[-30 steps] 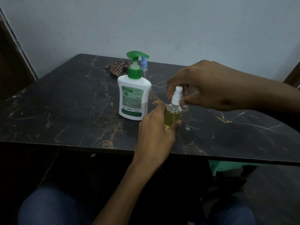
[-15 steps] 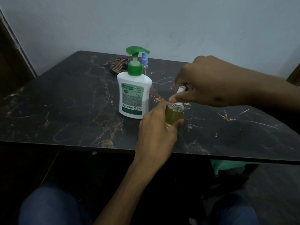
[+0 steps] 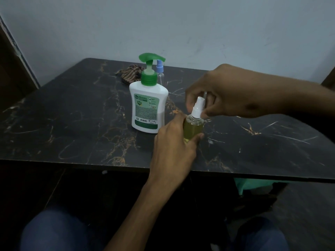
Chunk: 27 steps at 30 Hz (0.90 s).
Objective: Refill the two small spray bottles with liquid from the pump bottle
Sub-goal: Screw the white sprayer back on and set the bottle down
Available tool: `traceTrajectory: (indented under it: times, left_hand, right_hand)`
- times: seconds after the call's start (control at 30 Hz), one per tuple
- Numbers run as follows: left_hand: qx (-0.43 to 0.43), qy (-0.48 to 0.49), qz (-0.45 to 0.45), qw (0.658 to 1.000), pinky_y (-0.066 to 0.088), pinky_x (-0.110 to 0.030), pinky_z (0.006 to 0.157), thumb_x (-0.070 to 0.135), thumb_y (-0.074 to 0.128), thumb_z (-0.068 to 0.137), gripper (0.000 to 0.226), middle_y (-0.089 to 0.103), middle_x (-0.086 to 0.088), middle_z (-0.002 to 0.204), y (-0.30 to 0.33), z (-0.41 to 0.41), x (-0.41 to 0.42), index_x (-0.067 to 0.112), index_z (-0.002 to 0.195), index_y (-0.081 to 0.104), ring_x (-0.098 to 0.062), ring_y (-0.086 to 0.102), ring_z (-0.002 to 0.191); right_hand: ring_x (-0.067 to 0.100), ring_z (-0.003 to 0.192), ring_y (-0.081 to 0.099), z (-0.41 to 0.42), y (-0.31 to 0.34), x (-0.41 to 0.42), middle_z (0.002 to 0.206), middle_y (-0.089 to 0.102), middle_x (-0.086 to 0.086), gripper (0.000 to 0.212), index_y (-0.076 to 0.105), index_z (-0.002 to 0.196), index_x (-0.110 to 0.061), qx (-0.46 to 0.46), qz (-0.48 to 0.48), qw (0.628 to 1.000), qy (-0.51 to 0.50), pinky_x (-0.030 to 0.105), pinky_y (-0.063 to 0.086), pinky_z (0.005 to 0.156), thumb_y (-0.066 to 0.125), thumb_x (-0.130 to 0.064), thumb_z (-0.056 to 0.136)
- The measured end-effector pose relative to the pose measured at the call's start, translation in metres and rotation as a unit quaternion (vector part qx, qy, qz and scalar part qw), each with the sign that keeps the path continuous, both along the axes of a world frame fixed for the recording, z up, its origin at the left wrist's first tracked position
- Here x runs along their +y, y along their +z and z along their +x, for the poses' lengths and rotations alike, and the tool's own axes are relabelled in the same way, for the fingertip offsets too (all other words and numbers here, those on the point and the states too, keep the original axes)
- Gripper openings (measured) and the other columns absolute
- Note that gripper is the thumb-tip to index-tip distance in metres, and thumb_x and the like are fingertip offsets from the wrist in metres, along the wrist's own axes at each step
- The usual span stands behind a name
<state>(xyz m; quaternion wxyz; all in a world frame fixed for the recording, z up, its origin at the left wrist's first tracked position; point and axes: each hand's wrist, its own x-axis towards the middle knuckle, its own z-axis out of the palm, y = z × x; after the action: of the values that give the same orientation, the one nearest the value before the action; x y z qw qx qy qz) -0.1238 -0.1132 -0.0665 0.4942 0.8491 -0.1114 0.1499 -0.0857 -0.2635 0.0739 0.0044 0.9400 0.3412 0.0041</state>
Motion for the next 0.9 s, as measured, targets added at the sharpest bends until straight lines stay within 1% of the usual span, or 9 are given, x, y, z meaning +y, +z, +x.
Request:
traceTrajectory:
  times: [0.03, 0.1, 0.2, 0.27, 0.4, 0.5, 0.6, 0.77, 0.9]
  left_hand:
    - [-0.001, -0.001, 0.0, 1.0, 0.059, -0.036, 0.087, 0.037, 0.082, 0.089, 0.033, 0.071, 0.016, 0.104, -0.001, 0.0, 0.0, 0.031, 0.115, 0.064, -0.002, 0.066, 0.096]
    - [-0.002, -0.003, -0.002, 1.0, 0.059, -0.035, 0.089, 0.036, 0.082, 0.089, 0.037, 0.072, 0.016, 0.107, -0.001, 0.0, 0.001, 0.032, 0.121, 0.063, -0.002, 0.066, 0.099]
    - [-0.005, 0.0, 0.005, 1.0, 0.058, -0.032, 0.096, 0.036, 0.081, 0.09, 0.055, 0.072, 0.015, 0.118, -0.001, 0.001, 0.0, 0.032, 0.14, 0.058, -0.003, 0.067, 0.109]
    - [-0.007, 0.004, 0.007, 1.0, 0.058, -0.031, 0.097, 0.036, 0.081, 0.09, 0.054, 0.073, 0.014, 0.118, 0.0, 0.001, 0.0, 0.029, 0.14, 0.06, -0.002, 0.067, 0.108]
    - [0.001, -0.001, -0.011, 1.0, 0.06, -0.035, 0.087, 0.033, 0.083, 0.088, 0.034, 0.073, 0.015, 0.105, 0.0, 0.001, 0.001, 0.03, 0.117, 0.065, -0.002, 0.068, 0.097]
    - [0.008, 0.0, -0.009, 1.0, 0.06, -0.036, 0.086, 0.034, 0.083, 0.087, 0.033, 0.073, 0.015, 0.103, -0.001, 0.002, 0.0, 0.03, 0.114, 0.065, -0.001, 0.068, 0.095]
    - [-0.001, -0.004, -0.006, 1.0, 0.059, -0.031, 0.088, 0.034, 0.082, 0.089, 0.04, 0.072, 0.015, 0.106, 0.0, 0.0, 0.0, 0.033, 0.124, 0.064, -0.001, 0.067, 0.098]
    - [-0.002, 0.0, 0.0, 1.0, 0.055, -0.02, 0.09, 0.035, 0.082, 0.09, 0.048, 0.07, 0.02, 0.11, 0.002, -0.001, 0.001, 0.032, 0.134, 0.062, 0.002, 0.065, 0.102]
    - [-0.003, 0.001, -0.001, 1.0, 0.058, -0.028, 0.086, 0.035, 0.084, 0.087, 0.037, 0.073, 0.015, 0.106, 0.0, 0.001, 0.001, 0.03, 0.118, 0.065, -0.002, 0.067, 0.097]
  right_hand:
    - [0.004, 0.07, 0.063, 0.002, -0.002, 0.0, 0.071, 0.066, -0.015, 0.011, 0.068, 0.084, -0.033, -0.029, -0.006, 1.0, -0.004, 0.027, 0.048, 0.057, 0.079, -0.032, 0.086]
    - [0.017, 0.054, 0.051, 0.005, -0.009, 0.0, 0.058, 0.056, -0.004, 0.039, 0.058, 0.068, -0.024, -0.095, -0.028, 0.995, -0.004, 0.033, 0.039, 0.051, 0.071, -0.053, 0.091]
    - [0.017, 0.047, 0.034, 0.002, -0.016, 0.003, 0.052, 0.038, -0.003, 0.059, 0.035, 0.059, -0.026, -0.144, -0.013, 0.989, -0.009, 0.033, 0.027, 0.047, 0.056, -0.069, 0.093]
    - [0.015, 0.048, 0.039, 0.002, -0.014, 0.002, 0.054, 0.042, -0.005, 0.059, 0.039, 0.061, -0.026, -0.148, -0.005, 0.989, -0.02, 0.032, 0.03, 0.049, 0.051, -0.075, 0.091]
    - [-0.004, 0.077, 0.063, 0.0, 0.0, -0.001, 0.084, 0.063, -0.024, 0.019, 0.063, 0.098, -0.039, -0.027, 0.002, 1.0, 0.004, 0.021, 0.043, 0.06, 0.069, -0.053, 0.086]
    - [-0.004, 0.077, 0.064, 0.0, 0.0, -0.003, 0.09, 0.062, -0.036, 0.019, 0.063, 0.096, -0.039, -0.003, 0.008, 1.0, 0.011, 0.021, 0.042, 0.06, 0.076, -0.037, 0.083]
    - [0.012, 0.055, 0.059, 0.001, -0.009, -0.001, 0.059, 0.062, -0.006, 0.035, 0.059, 0.074, -0.027, -0.066, 0.004, 0.998, -0.016, 0.035, 0.046, 0.055, 0.066, -0.056, 0.092]
    - [0.009, 0.056, 0.049, -0.002, -0.014, 0.004, 0.065, 0.055, -0.009, 0.054, 0.055, 0.074, -0.025, -0.128, -0.009, 0.991, -0.04, 0.032, 0.041, 0.053, 0.047, -0.075, 0.091]
    - [0.0, 0.082, 0.062, -0.002, -0.003, -0.001, 0.089, 0.066, -0.019, 0.021, 0.064, 0.105, -0.041, -0.003, 0.032, 0.999, 0.033, 0.025, 0.047, 0.063, 0.075, -0.035, 0.087]
